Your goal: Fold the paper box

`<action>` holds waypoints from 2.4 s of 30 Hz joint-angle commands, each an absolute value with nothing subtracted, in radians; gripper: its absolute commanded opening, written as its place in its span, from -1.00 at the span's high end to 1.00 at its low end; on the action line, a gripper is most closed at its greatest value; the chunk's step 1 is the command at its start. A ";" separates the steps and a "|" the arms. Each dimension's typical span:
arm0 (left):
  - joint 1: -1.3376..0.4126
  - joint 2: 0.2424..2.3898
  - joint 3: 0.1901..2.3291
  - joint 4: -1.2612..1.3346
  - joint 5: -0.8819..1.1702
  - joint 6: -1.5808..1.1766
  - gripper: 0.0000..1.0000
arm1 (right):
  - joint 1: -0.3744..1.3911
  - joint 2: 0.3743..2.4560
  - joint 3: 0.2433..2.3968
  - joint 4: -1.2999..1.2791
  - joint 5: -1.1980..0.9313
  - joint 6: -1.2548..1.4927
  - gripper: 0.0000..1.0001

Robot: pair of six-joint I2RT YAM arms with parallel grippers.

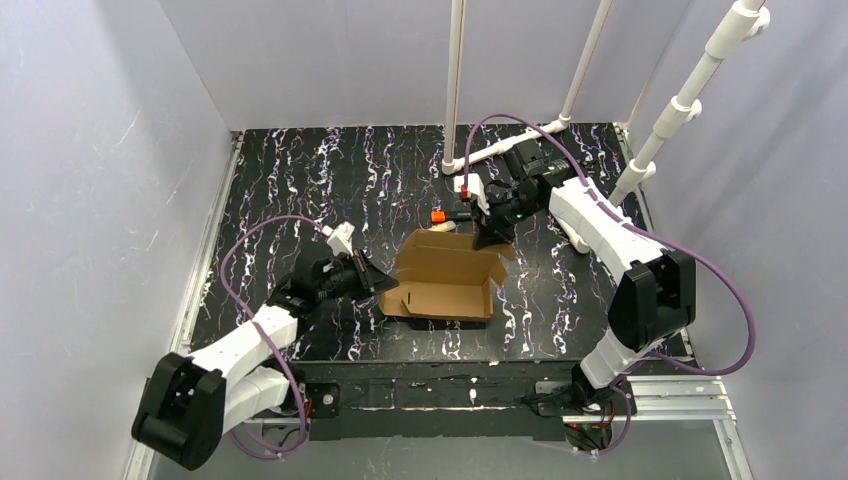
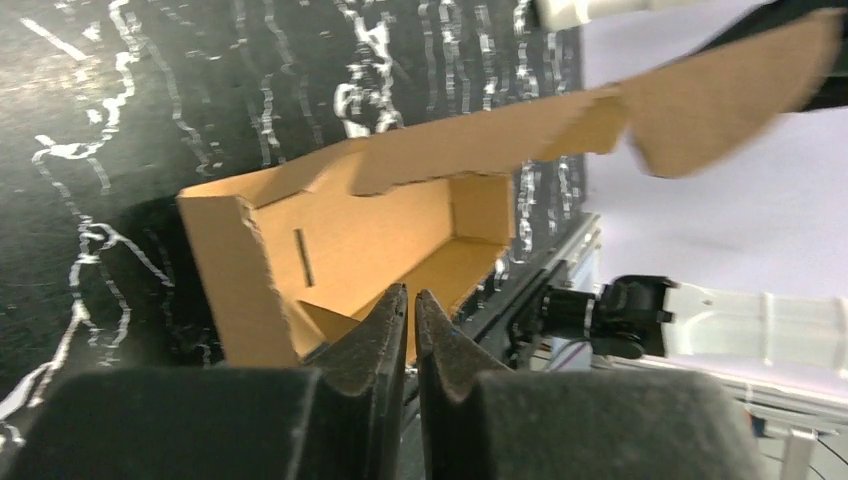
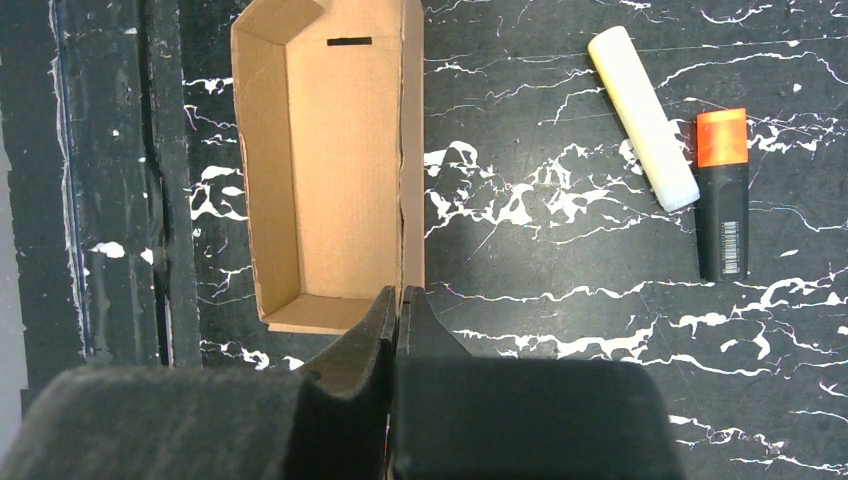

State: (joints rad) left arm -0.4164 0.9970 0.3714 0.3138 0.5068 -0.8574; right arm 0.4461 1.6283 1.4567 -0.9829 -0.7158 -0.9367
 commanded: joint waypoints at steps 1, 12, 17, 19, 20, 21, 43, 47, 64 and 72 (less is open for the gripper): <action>-0.430 1.064 0.394 0.320 0.400 -0.842 0.95 | 0.443 1.606 1.453 -0.962 -0.742 -0.920 0.97; -0.435 1.157 0.405 0.314 0.217 -0.847 1.00 | 0.443 1.609 1.447 -0.969 -0.756 -0.937 0.97; -0.434 1.181 0.433 0.316 0.186 -0.854 0.99 | 0.444 1.612 1.444 -0.971 -0.761 -0.940 0.97; -0.434 1.202 0.452 0.316 0.191 -0.856 0.99 | 0.445 1.616 1.445 -0.973 -0.764 -0.940 0.97; -0.434 1.214 0.460 0.317 0.193 -0.855 0.99 | 0.446 1.617 1.445 -0.973 -0.766 -0.941 0.97; -0.434 1.224 0.467 0.320 0.193 -0.855 0.99 | 0.446 1.617 1.446 -0.975 -0.766 -0.940 0.97; -0.483 1.343 0.510 0.400 0.331 -0.857 1.00 | 0.451 1.628 1.445 -0.935 -0.723 -0.898 0.97; -0.493 1.359 0.513 0.401 0.337 -0.864 1.00 | 0.455 1.628 1.440 -0.930 -0.740 -0.893 0.97; -0.528 1.435 0.521 0.442 0.274 -0.926 1.00 | 0.465 1.613 1.410 -0.910 -0.723 -0.886 0.97; -0.514 1.293 0.459 0.435 0.249 -0.931 1.00 | 0.465 1.590 1.405 -0.909 -0.699 -0.893 0.97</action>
